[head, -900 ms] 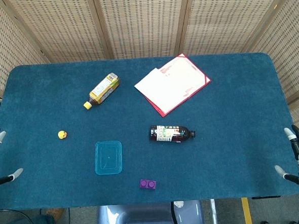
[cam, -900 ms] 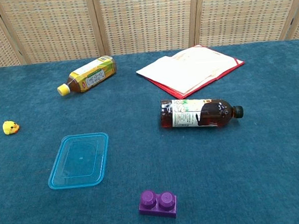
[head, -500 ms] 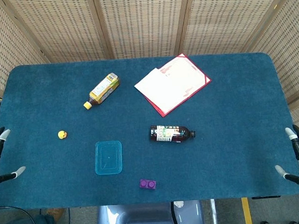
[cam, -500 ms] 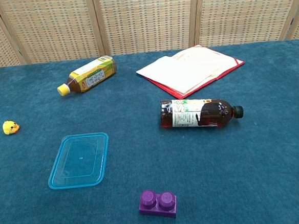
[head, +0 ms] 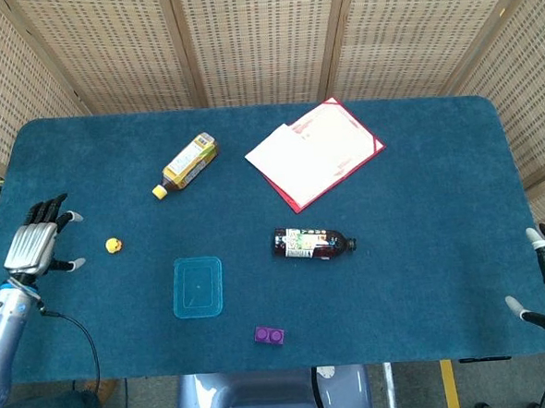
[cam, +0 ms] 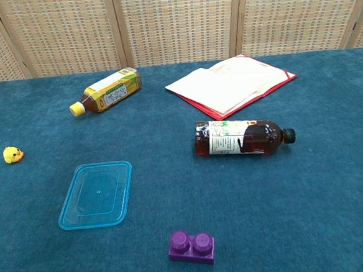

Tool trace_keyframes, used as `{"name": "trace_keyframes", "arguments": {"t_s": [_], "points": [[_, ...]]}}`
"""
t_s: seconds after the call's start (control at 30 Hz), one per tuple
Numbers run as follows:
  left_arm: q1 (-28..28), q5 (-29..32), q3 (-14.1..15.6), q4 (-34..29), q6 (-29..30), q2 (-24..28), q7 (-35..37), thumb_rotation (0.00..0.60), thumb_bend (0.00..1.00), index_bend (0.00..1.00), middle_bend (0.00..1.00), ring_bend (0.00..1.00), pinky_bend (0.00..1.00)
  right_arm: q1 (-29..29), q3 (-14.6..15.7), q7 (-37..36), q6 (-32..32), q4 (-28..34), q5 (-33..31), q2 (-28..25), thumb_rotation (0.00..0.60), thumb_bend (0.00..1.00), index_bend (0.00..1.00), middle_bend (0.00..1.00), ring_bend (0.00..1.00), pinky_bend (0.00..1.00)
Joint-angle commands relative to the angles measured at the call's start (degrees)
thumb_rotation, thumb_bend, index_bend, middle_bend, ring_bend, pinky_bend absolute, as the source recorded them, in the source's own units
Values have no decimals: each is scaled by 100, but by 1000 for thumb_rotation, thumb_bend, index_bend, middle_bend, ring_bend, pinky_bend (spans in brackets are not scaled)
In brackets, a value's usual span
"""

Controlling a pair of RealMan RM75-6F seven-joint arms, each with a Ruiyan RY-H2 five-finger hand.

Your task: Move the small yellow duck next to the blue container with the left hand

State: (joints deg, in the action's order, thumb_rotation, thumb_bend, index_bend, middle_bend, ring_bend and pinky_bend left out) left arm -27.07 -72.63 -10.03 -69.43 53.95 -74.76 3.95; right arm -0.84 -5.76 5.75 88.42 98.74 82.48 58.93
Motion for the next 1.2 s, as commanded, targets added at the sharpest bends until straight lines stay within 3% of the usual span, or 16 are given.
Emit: {"name": "trace_keyframes", "arguments": {"t_s": [0.03,0.17,0.6,1.2], "points": [[-435,187,-23,682,-606,-519,53,600,176,371,0,0,0,-31,-18,64,-70,-40,-80,43,600,0,6,0,0,0],[-612,242,46,1129,-945,-793,2,600,231,377,0,0,0,-51,-26,139,-110,-71,-137,92,600,0,10,0,0,0],[-725,290,210,1665,-1254,-1163,-32,600,245,390,0,0,0,-65,-16,191,-121,-81,-131,145,600,0,13,0,0,0],[-927,662,135,1913,-1625,-1419,-365,600,327,442,0,0,0,-82,-53,157,-158,-131,-228,163,600,0,13,0,0,0]]}}
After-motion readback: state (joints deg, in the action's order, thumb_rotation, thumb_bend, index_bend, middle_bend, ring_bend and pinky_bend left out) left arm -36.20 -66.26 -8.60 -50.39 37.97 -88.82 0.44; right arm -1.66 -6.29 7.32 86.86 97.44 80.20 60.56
